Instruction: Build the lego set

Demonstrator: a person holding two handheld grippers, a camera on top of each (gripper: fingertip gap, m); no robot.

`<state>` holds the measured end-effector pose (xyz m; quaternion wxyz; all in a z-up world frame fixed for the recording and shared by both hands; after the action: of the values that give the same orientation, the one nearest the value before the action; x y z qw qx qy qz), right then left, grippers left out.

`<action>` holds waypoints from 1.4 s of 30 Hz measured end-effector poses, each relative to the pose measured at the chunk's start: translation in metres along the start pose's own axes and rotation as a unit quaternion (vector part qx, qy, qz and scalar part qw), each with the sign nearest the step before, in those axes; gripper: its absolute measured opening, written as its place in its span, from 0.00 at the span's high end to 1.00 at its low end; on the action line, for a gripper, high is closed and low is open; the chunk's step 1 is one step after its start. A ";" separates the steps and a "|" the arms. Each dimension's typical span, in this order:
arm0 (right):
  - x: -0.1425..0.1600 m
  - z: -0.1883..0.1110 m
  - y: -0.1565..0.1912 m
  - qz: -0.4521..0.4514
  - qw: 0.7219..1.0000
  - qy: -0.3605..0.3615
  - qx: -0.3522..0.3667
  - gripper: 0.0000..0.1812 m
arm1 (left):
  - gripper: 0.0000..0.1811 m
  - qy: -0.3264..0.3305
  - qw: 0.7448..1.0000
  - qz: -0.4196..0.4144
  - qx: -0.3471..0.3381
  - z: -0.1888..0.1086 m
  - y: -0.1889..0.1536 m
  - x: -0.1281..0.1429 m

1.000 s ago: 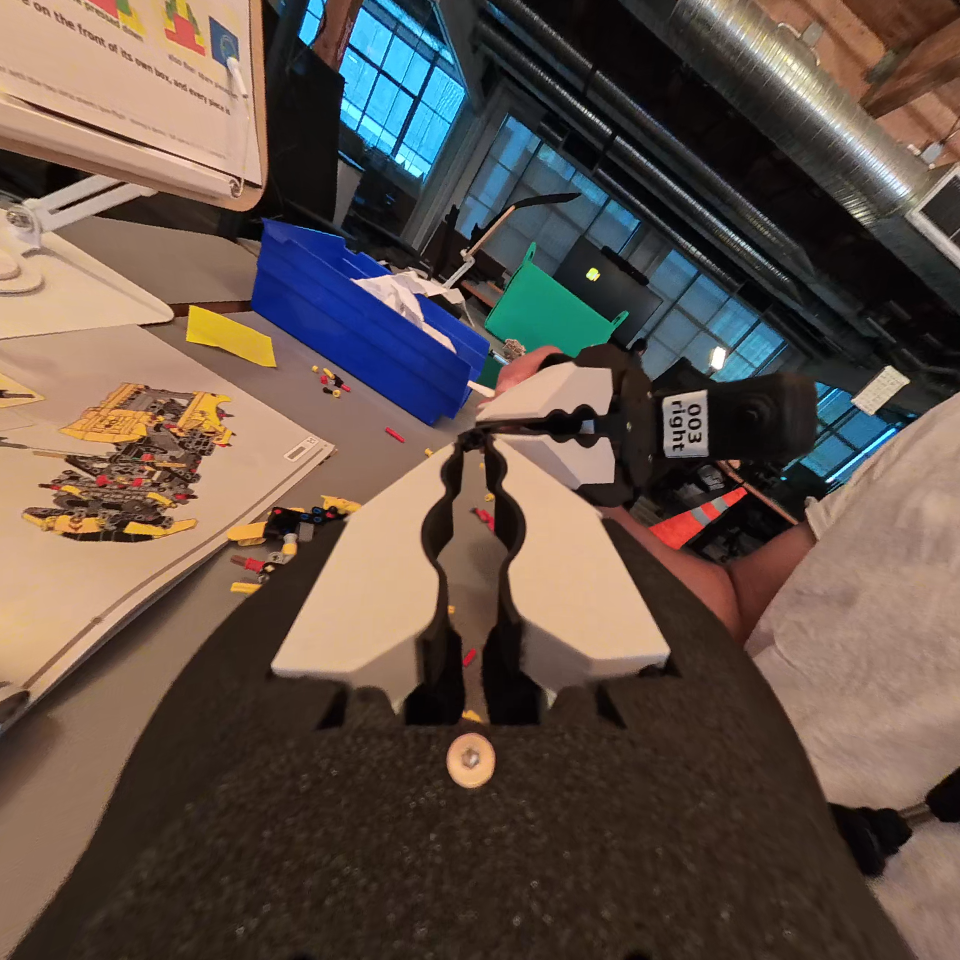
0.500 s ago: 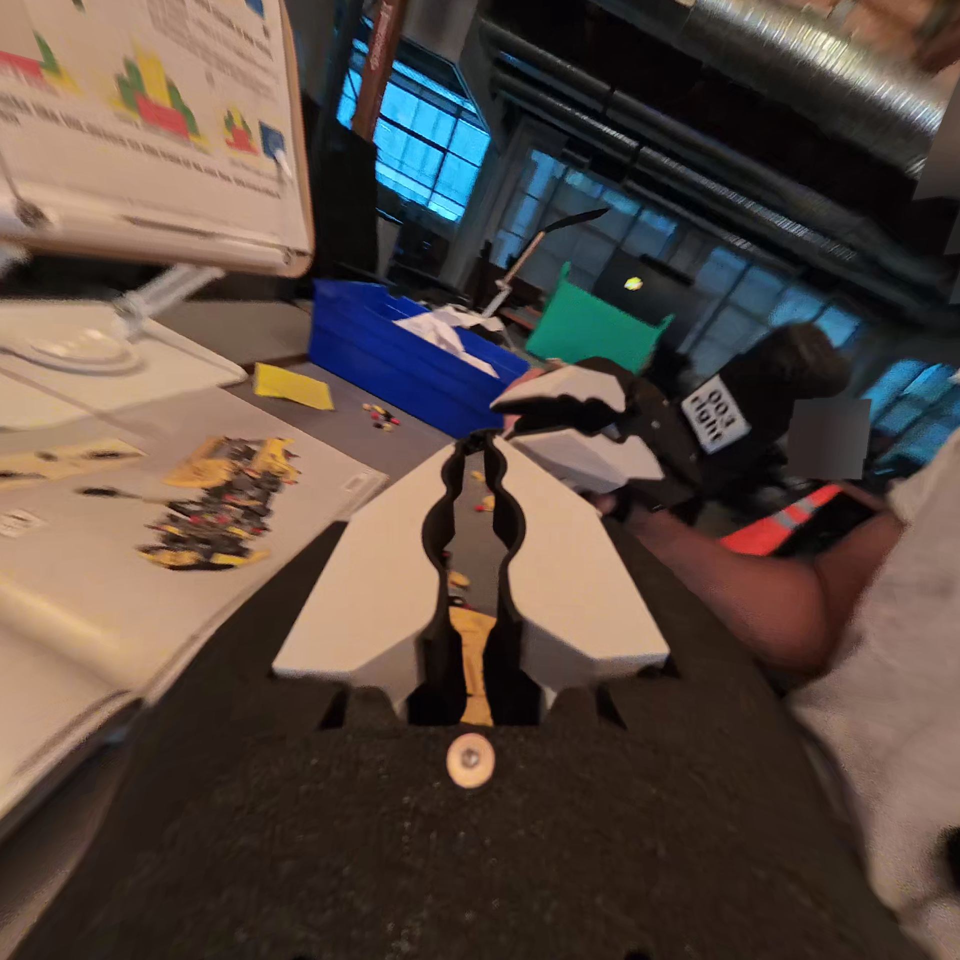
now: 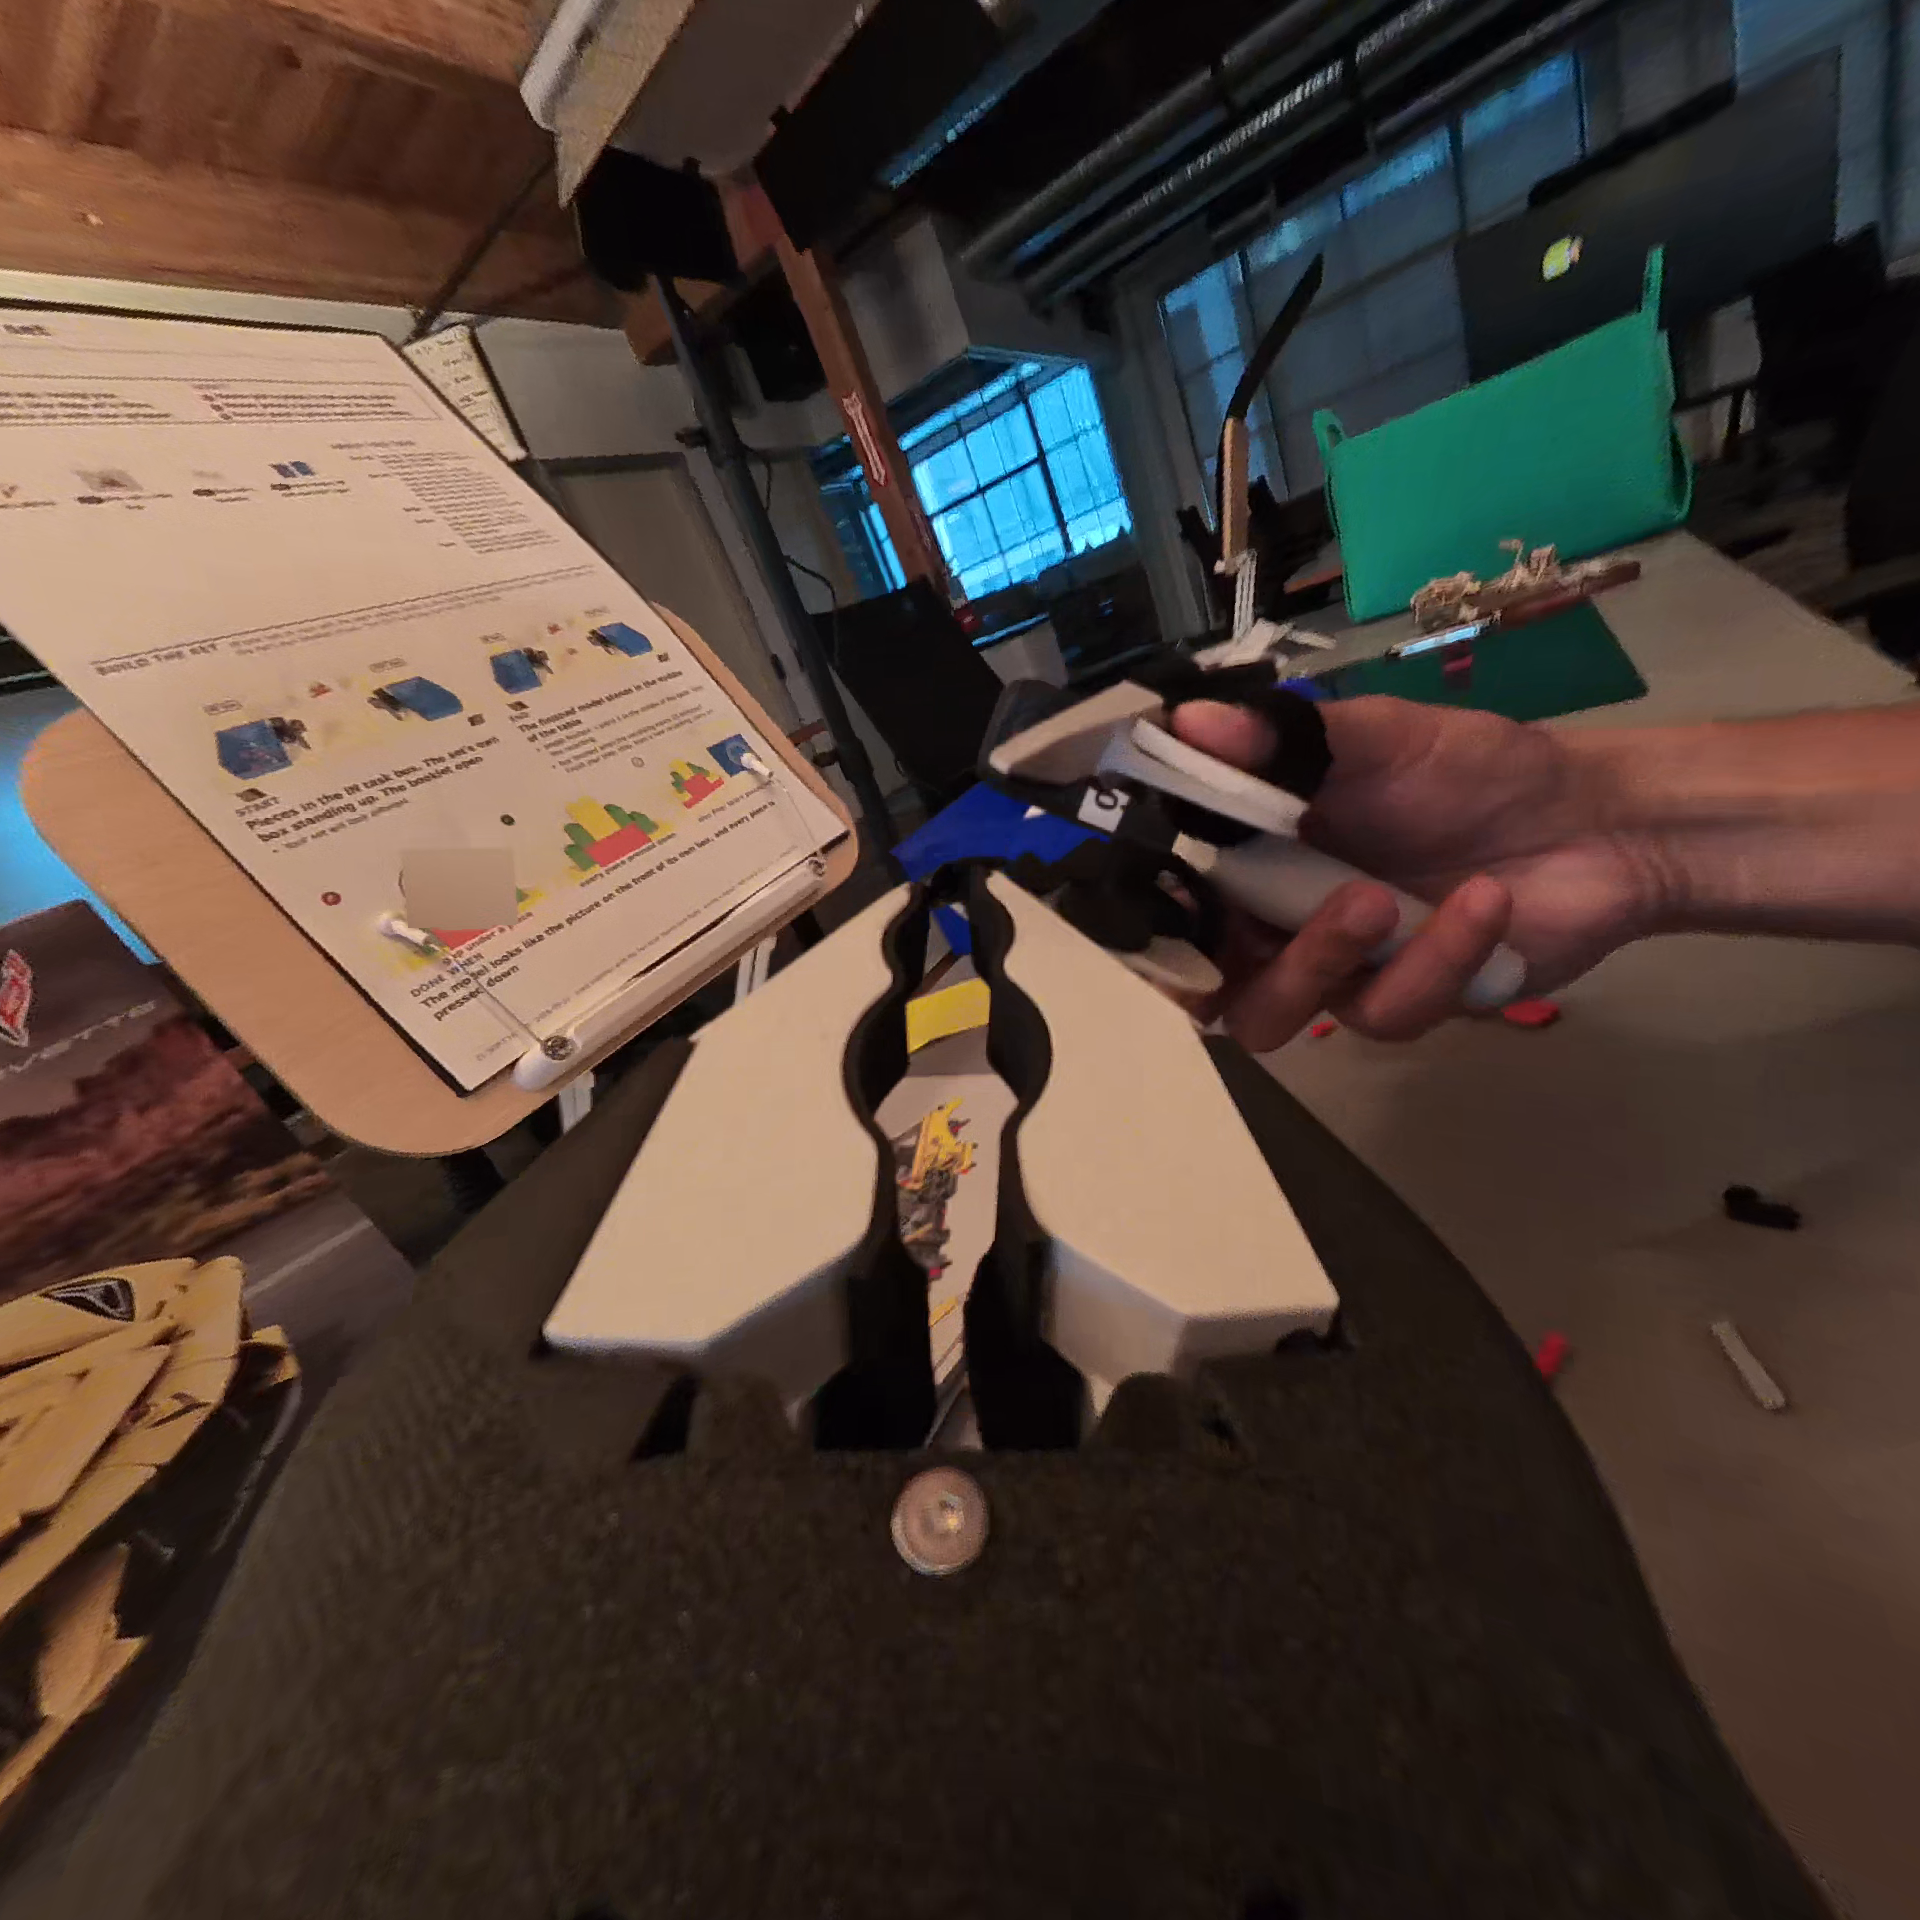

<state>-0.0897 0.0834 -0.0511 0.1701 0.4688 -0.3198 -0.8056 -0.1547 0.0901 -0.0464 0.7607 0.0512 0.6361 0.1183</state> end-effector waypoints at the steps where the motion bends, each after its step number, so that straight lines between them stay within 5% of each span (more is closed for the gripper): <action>1: 0.001 -0.001 -0.001 0.006 1.000 0.004 -0.005 0.88 | 0.96 0.008 1.000 0.017 -0.005 0.001 -0.001 0.002; 8: 0.008 0.001 -0.009 0.008 1.000 0.016 0.015 0.87 | 0.96 0.060 0.981 0.153 -0.102 0.009 0.004 0.011; 12: 0.002 0.000 -0.023 -0.139 0.981 0.018 0.137 0.78 | 0.96 0.135 0.941 0.259 -0.170 0.014 0.008 0.025; 15: 0.001 0.002 -0.021 -0.197 0.967 0.029 0.161 0.78 | 0.96 0.149 0.924 0.304 -0.179 0.019 -0.002 0.026; 22: 0.003 -0.004 -0.013 -0.236 0.961 0.060 0.132 0.86 | 0.96 0.132 0.951 0.227 -0.166 0.025 -0.015 0.018; 28: 0.001 -0.007 -0.009 -0.248 0.959 0.057 0.124 0.87 | 0.96 0.133 0.948 0.231 -0.174 0.024 -0.013 0.014; 37: -0.005 -0.020 -0.006 -0.159 0.986 0.024 0.049 1.00 | 1.00 0.104 0.979 0.127 -0.120 0.025 -0.022 0.005; 42: 0.012 -0.011 -0.009 -0.153 0.984 0.074 0.044 1.00 | 1.00 0.100 0.976 0.152 -0.121 0.024 -0.023 0.006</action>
<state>-0.0861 0.0793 -0.0686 0.0470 0.5779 -0.2655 -0.7703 -0.1276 0.0709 -0.0530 0.6672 0.0431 0.6745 0.3132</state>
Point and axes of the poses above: each gripper's, where its closed fingertips meet, z out along the fingers, x out of its underside, y = z × x across the jaws, the point moved 3 cm from there along -z, back along the fingers, and after that the axes turned 8 degrees about -z, right-handed, at the moved point
